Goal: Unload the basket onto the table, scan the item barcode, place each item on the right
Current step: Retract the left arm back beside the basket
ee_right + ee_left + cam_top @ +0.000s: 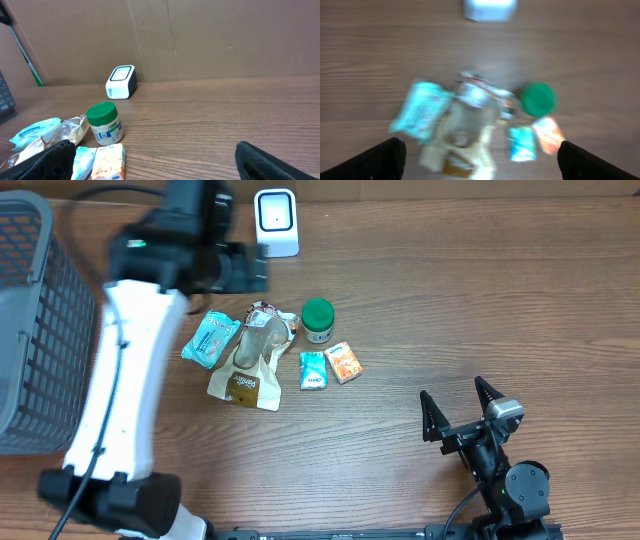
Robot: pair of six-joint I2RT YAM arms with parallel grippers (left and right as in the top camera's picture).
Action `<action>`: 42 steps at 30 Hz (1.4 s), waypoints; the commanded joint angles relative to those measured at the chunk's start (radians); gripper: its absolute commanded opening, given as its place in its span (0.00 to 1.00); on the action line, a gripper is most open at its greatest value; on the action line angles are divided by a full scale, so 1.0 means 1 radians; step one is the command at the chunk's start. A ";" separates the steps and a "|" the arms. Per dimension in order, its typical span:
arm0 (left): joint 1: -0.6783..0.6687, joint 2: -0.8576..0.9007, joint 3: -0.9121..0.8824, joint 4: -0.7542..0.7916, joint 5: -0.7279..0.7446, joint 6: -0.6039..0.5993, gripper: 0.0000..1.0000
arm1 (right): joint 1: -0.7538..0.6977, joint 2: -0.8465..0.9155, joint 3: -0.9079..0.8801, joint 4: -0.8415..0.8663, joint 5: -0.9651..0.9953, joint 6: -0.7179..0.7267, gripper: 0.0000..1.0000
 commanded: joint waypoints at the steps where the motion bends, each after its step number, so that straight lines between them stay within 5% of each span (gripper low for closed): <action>1: 0.123 -0.025 0.037 -0.050 -0.123 0.044 1.00 | -0.005 -0.007 -0.010 0.003 0.001 0.000 1.00; 10: 0.319 -0.023 0.036 -0.099 -0.099 0.161 1.00 | -0.005 -0.007 -0.010 0.003 0.001 0.000 1.00; 16: 0.416 -0.022 0.035 -0.085 0.063 0.231 0.99 | -0.005 -0.007 -0.010 0.003 0.001 0.000 1.00; 32: 0.427 -0.022 0.035 -0.084 0.071 0.175 1.00 | -0.005 -0.007 -0.010 0.009 -0.006 0.000 1.00; 42: 0.424 -0.022 0.035 -0.084 0.071 0.175 1.00 | -0.004 -0.007 0.039 0.035 -0.344 0.000 1.00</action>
